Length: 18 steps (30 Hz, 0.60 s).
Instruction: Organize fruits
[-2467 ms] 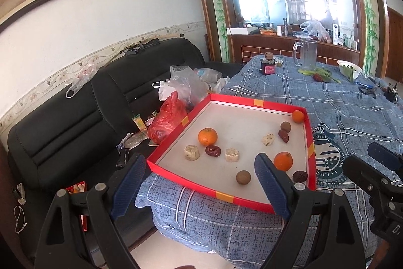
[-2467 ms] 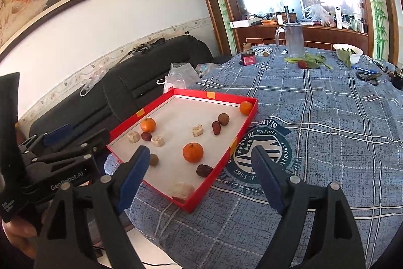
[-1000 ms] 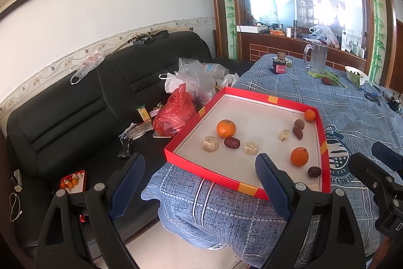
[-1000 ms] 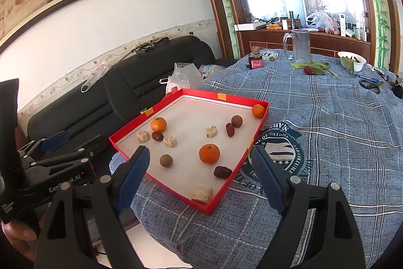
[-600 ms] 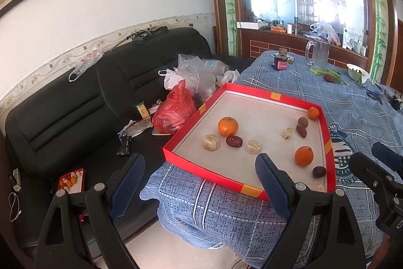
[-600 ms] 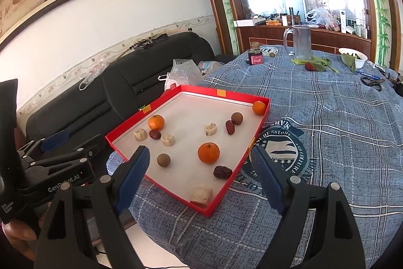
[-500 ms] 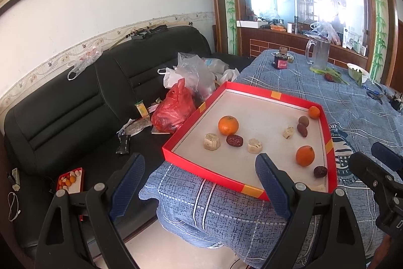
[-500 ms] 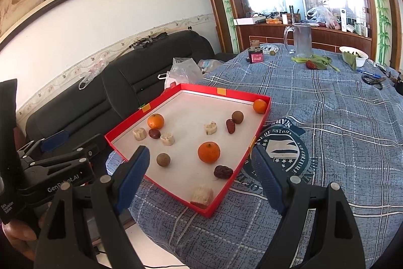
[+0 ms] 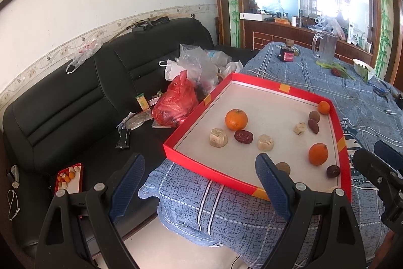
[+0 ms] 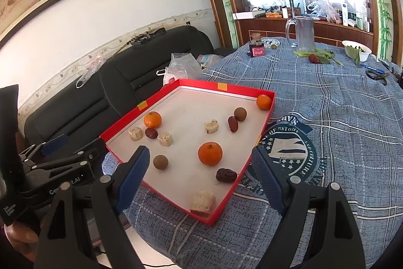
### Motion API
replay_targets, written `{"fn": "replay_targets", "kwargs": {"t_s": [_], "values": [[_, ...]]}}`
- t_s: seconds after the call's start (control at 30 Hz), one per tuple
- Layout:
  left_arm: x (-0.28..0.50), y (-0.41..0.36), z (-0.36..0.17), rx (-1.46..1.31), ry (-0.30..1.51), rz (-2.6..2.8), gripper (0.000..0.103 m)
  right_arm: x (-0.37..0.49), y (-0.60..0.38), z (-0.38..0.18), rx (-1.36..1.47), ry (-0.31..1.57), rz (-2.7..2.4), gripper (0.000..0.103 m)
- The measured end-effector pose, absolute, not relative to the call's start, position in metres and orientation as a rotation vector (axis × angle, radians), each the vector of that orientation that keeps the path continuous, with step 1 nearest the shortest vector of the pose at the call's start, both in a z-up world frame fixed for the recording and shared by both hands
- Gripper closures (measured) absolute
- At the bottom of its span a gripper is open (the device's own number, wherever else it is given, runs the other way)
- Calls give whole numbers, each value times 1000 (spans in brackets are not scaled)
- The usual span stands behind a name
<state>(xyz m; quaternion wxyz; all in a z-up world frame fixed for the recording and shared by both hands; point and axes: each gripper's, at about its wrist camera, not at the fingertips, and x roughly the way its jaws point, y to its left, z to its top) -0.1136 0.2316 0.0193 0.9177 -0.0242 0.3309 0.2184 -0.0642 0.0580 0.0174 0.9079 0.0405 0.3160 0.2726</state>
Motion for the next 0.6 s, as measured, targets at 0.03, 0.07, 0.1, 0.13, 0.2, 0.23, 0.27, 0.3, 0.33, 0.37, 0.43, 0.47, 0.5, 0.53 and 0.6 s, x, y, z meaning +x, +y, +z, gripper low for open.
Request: {"fn": "replay_targets", "kwargs": {"t_s": [0.03, 0.07, 0.1, 0.13, 0.2, 0.23, 0.27, 0.3, 0.33, 0.37, 0.43, 0.47, 0.5, 0.53, 0.6], "values": [[-112, 233, 18, -49, 685, 450, 13, -63, 59, 16, 83, 654, 562, 20], [-112, 233, 17, -48, 688, 448, 13, -62, 60, 16, 83, 658, 563, 20], [-111, 234, 17, -48, 690, 448, 13, -61, 61, 15, 84, 662, 563, 20], [-110, 235, 17, -49, 691, 449, 13, -60, 62, 14, 84, 666, 564, 20], [-110, 237, 16, -51, 693, 450, 13, -57, 65, 13, 85, 672, 564, 20], [-109, 238, 16, -52, 694, 450, 13, -55, 65, 12, 85, 676, 564, 20], [-109, 239, 16, -52, 695, 452, 13, -53, 67, 10, 86, 680, 566, 20], [-109, 239, 15, -50, 695, 453, 13, -53, 68, 10, 87, 682, 566, 20], [-108, 241, 15, -49, 697, 452, 13, -52, 69, 9, 87, 684, 566, 20], [-107, 241, 15, -49, 698, 451, 13, -51, 70, 8, 88, 687, 567, 20], [-106, 243, 14, -47, 699, 451, 13, -49, 72, 7, 90, 692, 568, 20], [-106, 243, 14, -45, 700, 447, 13, -48, 74, 7, 90, 693, 569, 20], [-105, 244, 14, -44, 701, 446, 13, -47, 75, 7, 89, 694, 569, 20], [-105, 244, 14, -44, 702, 447, 13, -47, 76, 7, 89, 695, 569, 20], [-105, 245, 13, -44, 702, 443, 13, -45, 78, 6, 89, 697, 571, 20]]}}
